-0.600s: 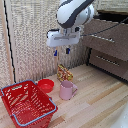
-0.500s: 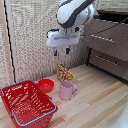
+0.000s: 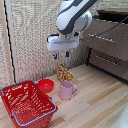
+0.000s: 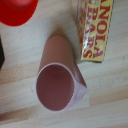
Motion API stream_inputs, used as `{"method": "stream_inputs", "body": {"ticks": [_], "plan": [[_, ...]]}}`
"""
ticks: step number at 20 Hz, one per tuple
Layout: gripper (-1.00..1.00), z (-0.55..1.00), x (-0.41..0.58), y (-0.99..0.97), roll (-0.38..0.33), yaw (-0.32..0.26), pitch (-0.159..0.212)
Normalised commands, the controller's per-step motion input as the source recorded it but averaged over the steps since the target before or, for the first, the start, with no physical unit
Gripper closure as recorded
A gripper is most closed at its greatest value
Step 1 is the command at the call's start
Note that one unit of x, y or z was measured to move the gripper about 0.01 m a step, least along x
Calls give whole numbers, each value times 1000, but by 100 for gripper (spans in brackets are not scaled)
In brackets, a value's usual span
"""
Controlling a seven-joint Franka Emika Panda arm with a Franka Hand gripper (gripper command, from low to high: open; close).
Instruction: Meticulously direct the gripper system near the nourishment stick. Grapple the nourishment stick firmly with the gripper system. Progress with the gripper system grasping the stick toward the storage box. Tenderly permit the nourishment stick to descend into the box.
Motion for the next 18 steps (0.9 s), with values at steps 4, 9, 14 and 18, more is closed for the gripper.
{"method": "stream_inputs", "body": {"ticks": [4,9,14,18], "plan": [[-100,-299,40,-487,0,25,47],[-100,-314,86,-265,0,5,41],[-100,-321,66,88,-33,0,0],[-100,-219,226,236,-81,10,0]]}}
